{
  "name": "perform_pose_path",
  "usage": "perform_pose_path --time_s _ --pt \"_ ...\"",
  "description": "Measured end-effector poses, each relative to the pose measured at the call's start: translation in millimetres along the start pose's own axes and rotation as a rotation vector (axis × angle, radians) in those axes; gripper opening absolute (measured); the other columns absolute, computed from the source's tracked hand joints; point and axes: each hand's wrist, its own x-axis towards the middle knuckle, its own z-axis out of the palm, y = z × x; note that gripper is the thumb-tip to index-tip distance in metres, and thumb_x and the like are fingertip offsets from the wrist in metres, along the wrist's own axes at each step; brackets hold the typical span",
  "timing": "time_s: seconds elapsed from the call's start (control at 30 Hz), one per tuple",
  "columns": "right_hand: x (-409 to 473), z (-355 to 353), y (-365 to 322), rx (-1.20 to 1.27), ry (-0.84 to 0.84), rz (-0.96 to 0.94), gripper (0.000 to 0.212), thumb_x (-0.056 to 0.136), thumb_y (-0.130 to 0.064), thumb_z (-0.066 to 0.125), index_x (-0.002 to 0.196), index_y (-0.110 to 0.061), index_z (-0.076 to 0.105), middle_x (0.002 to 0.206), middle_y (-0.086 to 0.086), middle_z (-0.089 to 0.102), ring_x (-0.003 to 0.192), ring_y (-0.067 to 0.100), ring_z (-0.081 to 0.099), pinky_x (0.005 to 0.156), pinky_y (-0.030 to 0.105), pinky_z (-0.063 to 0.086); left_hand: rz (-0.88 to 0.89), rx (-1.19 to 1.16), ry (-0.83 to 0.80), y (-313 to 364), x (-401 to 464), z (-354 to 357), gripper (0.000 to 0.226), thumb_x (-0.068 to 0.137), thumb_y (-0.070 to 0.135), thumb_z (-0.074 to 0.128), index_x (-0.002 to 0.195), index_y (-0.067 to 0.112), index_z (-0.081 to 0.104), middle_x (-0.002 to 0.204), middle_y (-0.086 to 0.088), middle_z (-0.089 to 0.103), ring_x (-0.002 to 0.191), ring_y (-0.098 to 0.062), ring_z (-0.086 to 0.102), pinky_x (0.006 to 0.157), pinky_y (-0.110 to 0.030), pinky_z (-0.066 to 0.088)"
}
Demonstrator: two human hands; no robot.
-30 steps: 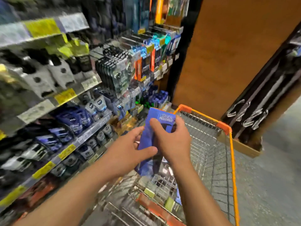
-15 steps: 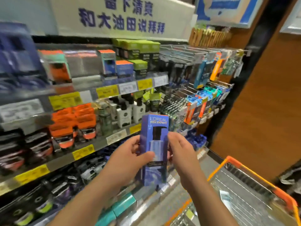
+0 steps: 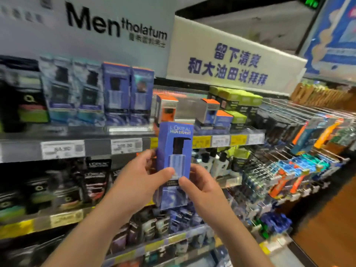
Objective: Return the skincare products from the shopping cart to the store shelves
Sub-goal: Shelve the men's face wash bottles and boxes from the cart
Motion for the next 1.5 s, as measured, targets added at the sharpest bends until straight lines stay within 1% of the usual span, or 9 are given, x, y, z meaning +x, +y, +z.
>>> perform_pose_path --time_s 0.23,0.4,0.5,0.63,0.83,1.03,1.13,1.23,1.5 --pt "33 48 -35 -0.066 -0.108 -0.094 0.045 0.087 -0.026 0.083 0.123 -0.041 0.060 0.111 -0.011 0.073 0.096 0.006 0.073 0.081 0.026 0.059 0.063 -0.001 0.150 19 13 -54 0.036 0.088 0.015 0.079 0.109 0.040 0.063 0.104 0.019 0.077 0.094 -0.001 0.073 0.084 -0.031 0.057" --pt "59 82 -55 0.004 -0.094 -0.137 0.053 0.078 -0.021 0.090 0.121 -0.035 0.063 0.111 -0.005 0.075 0.098 0.013 0.075 0.085 0.040 0.063 0.112 0.030 0.218 27 24 -79 0.043 0.087 0.020 0.081 0.116 0.044 0.060 0.100 0.025 0.075 0.092 0.001 0.073 0.084 -0.033 0.060" --pt "72 94 -65 0.011 -0.059 -0.183 0.048 0.080 -0.013 0.088 0.118 -0.032 0.065 0.103 -0.009 0.077 0.092 0.009 0.076 0.079 0.030 0.063 0.154 0.079 0.213 33 30 -90 0.043 0.087 0.023 0.081 0.109 0.055 0.062 0.104 0.024 0.075 0.097 -0.003 0.073 0.090 -0.041 0.060" --pt "88 104 -78 -0.020 0.020 -0.232 0.045 0.081 -0.014 0.088 0.117 -0.029 0.065 0.102 -0.014 0.077 0.091 0.004 0.075 0.075 0.024 0.061 0.199 0.168 0.225 47 38 -102 0.047 0.082 0.042 0.074 0.106 0.077 0.053 0.111 0.025 0.072 0.105 -0.004 0.070 0.095 -0.045 0.057" --pt "121 116 -93 -0.100 0.177 -0.299 0.048 0.073 -0.026 0.094 0.110 -0.030 0.064 0.098 -0.011 0.073 0.086 0.001 0.072 0.074 0.025 0.061 0.223 0.342 0.312 54 55 -122 0.065 0.095 0.046 0.065 0.154 0.050 0.036 0.118 0.029 0.069 0.104 0.010 0.063 0.099 -0.033 0.053" --pt "149 130 -82 -0.128 0.233 -0.267 0.051 0.070 -0.031 0.091 0.113 -0.036 0.063 0.106 -0.009 0.073 0.092 0.007 0.073 0.079 0.039 0.063 0.260 0.416 0.329 50 61 -130 0.064 0.098 0.045 0.058 0.155 0.051 0.030 0.109 0.042 0.056 0.097 0.027 0.053 0.082 -0.007 0.042" --pt "158 135 -72 -0.172 0.256 -0.227 0.049 0.067 -0.025 0.086 0.109 -0.035 0.063 0.098 -0.012 0.073 0.087 0.006 0.072 0.076 0.042 0.064 0.256 0.449 0.322 44 65 -133 0.068 0.097 0.046 0.058 0.157 0.050 0.027 0.122 0.034 0.055 0.105 0.013 0.057 0.085 -0.015 0.042" --pt "162 143 -69 -0.263 0.301 -0.195 0.054 0.061 -0.044 0.080 0.108 -0.039 0.057 0.102 -0.014 0.067 0.096 0.015 0.068 0.080 0.044 0.062 0.233 0.460 0.313 40 67 -136 0.068 0.098 0.046 0.059 0.158 0.047 0.027 0.122 0.031 0.053 0.110 0.007 0.055 0.085 -0.015 0.040" --pt "157 144 -72 -0.395 0.305 -0.220 0.050 0.078 -0.040 0.073 0.123 -0.026 0.053 0.111 -0.007 0.063 0.099 0.014 0.064 0.087 0.036 0.057 0.194 0.494 0.262 37 75 -139 0.068 0.097 0.049 0.060 0.158 0.044 0.030 0.127 0.026 0.059 0.100 0.014 0.056 0.079 -0.009 0.041"
